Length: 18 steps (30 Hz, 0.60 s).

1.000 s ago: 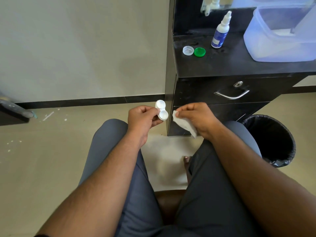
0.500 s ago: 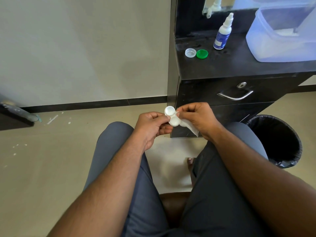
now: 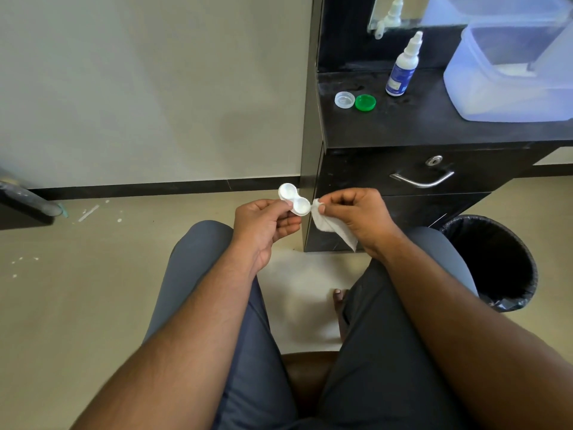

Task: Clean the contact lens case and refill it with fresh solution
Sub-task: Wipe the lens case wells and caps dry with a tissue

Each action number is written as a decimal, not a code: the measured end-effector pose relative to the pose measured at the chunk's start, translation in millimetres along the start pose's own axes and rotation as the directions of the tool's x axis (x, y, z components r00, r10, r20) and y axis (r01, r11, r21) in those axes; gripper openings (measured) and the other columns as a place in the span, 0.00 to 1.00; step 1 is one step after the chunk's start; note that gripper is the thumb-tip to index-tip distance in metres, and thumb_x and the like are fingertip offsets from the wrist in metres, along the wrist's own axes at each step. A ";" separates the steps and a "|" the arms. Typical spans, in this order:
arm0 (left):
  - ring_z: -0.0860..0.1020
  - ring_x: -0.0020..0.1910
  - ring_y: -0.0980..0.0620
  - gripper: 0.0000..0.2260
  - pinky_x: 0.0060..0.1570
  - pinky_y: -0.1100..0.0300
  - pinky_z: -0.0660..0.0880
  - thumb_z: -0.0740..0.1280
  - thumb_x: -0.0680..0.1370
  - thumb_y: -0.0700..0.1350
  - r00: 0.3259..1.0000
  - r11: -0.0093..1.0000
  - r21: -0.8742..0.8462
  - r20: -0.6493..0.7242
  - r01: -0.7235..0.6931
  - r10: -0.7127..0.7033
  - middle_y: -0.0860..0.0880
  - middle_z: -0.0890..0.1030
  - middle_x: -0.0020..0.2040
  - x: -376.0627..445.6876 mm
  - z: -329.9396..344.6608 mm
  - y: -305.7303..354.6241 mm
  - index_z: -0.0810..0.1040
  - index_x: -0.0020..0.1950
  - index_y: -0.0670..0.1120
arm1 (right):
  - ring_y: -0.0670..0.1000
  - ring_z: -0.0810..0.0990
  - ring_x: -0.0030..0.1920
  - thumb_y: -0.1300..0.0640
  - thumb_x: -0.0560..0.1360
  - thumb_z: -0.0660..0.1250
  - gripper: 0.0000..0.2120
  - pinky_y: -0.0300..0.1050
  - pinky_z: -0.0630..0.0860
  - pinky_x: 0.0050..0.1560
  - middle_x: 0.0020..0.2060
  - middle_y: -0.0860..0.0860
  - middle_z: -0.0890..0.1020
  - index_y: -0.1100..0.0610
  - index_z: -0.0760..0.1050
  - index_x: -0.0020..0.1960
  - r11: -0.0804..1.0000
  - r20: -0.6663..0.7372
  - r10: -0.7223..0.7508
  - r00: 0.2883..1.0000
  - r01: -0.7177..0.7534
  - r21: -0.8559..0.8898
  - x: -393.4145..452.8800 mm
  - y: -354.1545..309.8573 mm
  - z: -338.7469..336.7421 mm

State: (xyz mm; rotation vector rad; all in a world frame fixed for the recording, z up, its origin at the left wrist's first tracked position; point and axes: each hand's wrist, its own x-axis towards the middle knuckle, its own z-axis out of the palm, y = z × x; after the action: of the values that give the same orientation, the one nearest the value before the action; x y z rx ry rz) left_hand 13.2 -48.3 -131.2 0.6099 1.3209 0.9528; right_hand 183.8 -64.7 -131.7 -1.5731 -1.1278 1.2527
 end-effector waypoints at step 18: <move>0.82 0.29 0.47 0.04 0.35 0.56 0.83 0.68 0.74 0.34 0.997 0.893 0.447 0.080 -0.044 0.009 0.42 0.82 0.30 0.0 1.3 -2.5 0.82 0.42 0.35 | 0.54 0.75 0.46 0.61 0.74 0.70 0.08 0.45 0.72 0.40 0.45 0.53 0.82 0.58 0.83 0.52 0.415 0.399 -0.477 0.783 0.601 -0.683 2.1 8.3 8.0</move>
State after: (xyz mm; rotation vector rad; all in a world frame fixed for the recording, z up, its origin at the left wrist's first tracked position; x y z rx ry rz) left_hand 15.0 -49.3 -133.1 1.0112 1.4773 0.6345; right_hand 177.5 -64.5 -141.5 -1.4566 -2.2958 0.3792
